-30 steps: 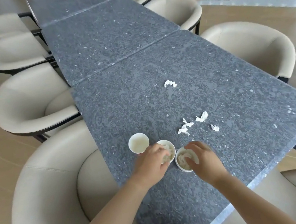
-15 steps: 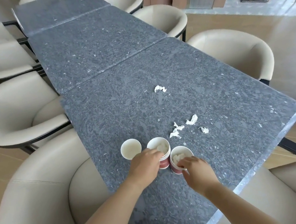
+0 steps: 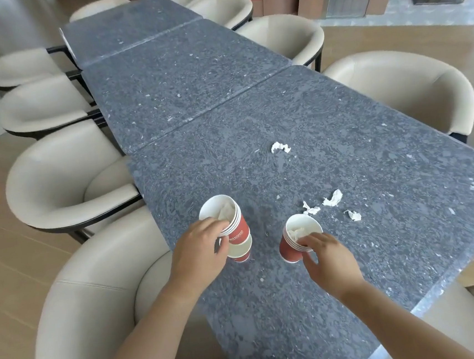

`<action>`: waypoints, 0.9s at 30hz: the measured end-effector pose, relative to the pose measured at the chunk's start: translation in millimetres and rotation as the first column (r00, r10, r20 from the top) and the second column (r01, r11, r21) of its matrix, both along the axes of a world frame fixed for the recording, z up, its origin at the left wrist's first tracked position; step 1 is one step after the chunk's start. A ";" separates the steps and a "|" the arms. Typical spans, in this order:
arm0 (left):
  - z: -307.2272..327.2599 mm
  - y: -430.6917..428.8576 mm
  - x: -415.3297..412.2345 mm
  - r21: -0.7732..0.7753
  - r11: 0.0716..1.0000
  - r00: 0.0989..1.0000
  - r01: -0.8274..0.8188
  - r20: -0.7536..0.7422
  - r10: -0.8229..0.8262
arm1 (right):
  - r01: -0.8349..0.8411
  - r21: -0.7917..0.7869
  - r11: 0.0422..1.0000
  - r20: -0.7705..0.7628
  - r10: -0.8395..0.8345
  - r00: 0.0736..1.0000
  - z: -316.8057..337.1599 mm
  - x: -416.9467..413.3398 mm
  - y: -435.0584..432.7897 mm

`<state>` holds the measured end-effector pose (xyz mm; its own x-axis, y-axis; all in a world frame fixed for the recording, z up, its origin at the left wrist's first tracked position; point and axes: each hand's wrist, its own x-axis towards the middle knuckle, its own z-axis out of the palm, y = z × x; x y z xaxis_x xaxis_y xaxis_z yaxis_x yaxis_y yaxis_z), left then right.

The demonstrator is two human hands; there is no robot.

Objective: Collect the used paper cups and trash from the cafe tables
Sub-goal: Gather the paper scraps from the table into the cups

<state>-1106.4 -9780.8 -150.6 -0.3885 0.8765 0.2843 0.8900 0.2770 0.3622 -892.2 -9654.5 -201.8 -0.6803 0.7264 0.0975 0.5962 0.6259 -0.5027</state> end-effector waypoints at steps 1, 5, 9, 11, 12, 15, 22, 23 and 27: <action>-2.8 -2.9 -1.1 -0.025 1.000 1.000 0.001 -0.002 -0.001 | -0.008 0.002 1.000 -0.002 0.008 1.000 0.4 -2.0 -0.3; -17.4 -5.2 1.0 -0.135 0.990 1.000 0.027 0.008 -0.026 | -0.026 -0.011 1.000 0.011 0.027 1.000 -0.6 -7.3 -1.3; -33.1 4.8 9.1 -0.267 0.961 0.994 0.078 0.096 -0.053 | -0.038 -0.035 0.999 0.034 0.039 0.999 -2.6 -6.0 -2.7; -39.8 11.0 15.8 -0.319 0.943 0.992 0.097 0.105 -0.066 | -0.037 -0.044 0.998 0.028 0.038 0.999 -3.6 -3.6 -2.7; -42.3 14.8 19.9 -0.335 0.936 0.991 0.106 0.109 -0.073 | -0.031 -0.047 0.998 0.028 0.033 0.999 -4.1 -2.4 -1.9; -48.0 30.4 31.6 -0.364 0.916 0.984 0.168 0.113 -0.135 | -0.008 -0.045 0.999 0.053 0.010 0.999 -7.3 1.8 3.4; -63.5 59.2 51.6 -0.422 0.869 0.966 0.258 0.135 -0.221 | 0.073 -0.063 0.995 0.144 -0.063 0.988 -23.5 10.0 17.5; -66.2 60.4 52.4 -0.428 0.866 0.966 0.259 0.137 -0.222 | 0.074 -0.076 0.994 0.145 -0.062 0.988 -25.7 11.6 19.3; -70.7 70.9 54.1 -0.419 0.869 0.964 0.264 0.151 -0.220 | 0.078 -0.121 0.990 0.149 -0.059 0.987 -31.1 13.6 27.1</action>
<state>-1052.3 -9709.9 -221.3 -0.1542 0.9730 -0.1719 0.9166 0.2058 0.3427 -878.6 -9627.4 -232.8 -0.6287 0.7720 -0.0932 0.7077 0.5184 -0.4800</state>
